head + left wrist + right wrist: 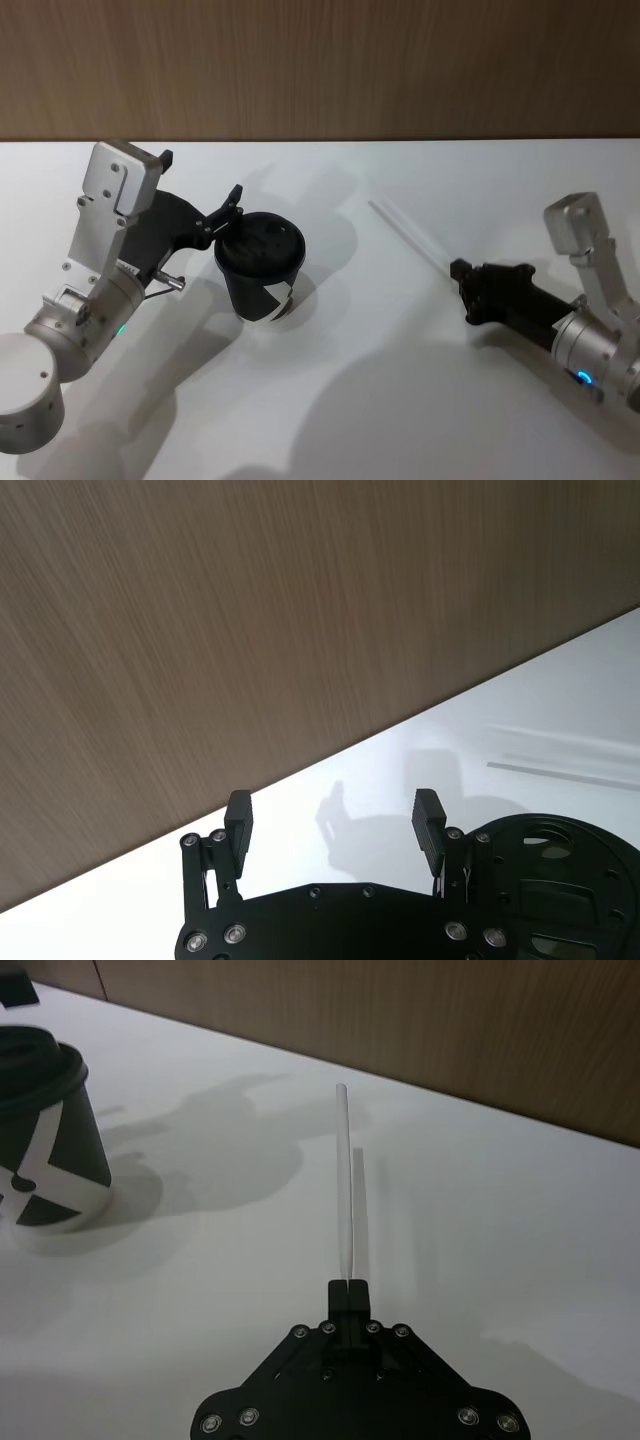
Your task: Pick up the straw with one hand, pass it to the other hand, and insert it into the cup.
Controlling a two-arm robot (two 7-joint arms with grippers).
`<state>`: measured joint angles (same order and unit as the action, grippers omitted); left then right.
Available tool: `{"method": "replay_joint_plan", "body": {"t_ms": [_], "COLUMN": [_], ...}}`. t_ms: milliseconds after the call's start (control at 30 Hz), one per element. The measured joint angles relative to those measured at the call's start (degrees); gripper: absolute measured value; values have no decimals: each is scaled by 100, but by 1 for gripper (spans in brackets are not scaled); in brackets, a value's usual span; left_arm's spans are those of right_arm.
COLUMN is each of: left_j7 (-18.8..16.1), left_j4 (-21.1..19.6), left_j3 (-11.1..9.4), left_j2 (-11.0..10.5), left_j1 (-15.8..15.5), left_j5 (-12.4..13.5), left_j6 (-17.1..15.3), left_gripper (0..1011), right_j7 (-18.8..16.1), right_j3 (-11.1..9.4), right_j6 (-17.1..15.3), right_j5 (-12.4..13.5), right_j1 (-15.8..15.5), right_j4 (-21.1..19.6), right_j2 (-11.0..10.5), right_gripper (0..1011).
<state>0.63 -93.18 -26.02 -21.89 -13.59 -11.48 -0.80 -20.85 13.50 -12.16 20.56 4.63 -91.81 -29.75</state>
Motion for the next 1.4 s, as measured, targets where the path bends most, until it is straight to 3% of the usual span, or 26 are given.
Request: {"method": "replay_joint_plan", "body": {"t_ms": [267, 533, 933, 1400], "left_j7": [0, 0, 0, 0], "left_j4": [0, 0, 0, 0], "left_j3": [0, 0, 0, 0], "left_j2": [0, 0, 0, 0], "left_j1": [0, 0, 0, 0], "left_j5": [0, 0, 0, 0], "left_j6": [0, 0, 0, 0], "left_gripper": [1003, 1003, 1003, 1003], "right_j7": [29, -50, -407, -591], "right_j3": [-127, -116, 258, 583], "right_j6": [393, 785, 1273, 1367], "right_j5": [135, 257, 427, 612], "right_j1": [6, 155, 622, 937], "right_j4": [-220, -383, -433, -363], "right_j2": [127, 293, 657, 924], "right_gripper": [1, 1, 1, 1]}}
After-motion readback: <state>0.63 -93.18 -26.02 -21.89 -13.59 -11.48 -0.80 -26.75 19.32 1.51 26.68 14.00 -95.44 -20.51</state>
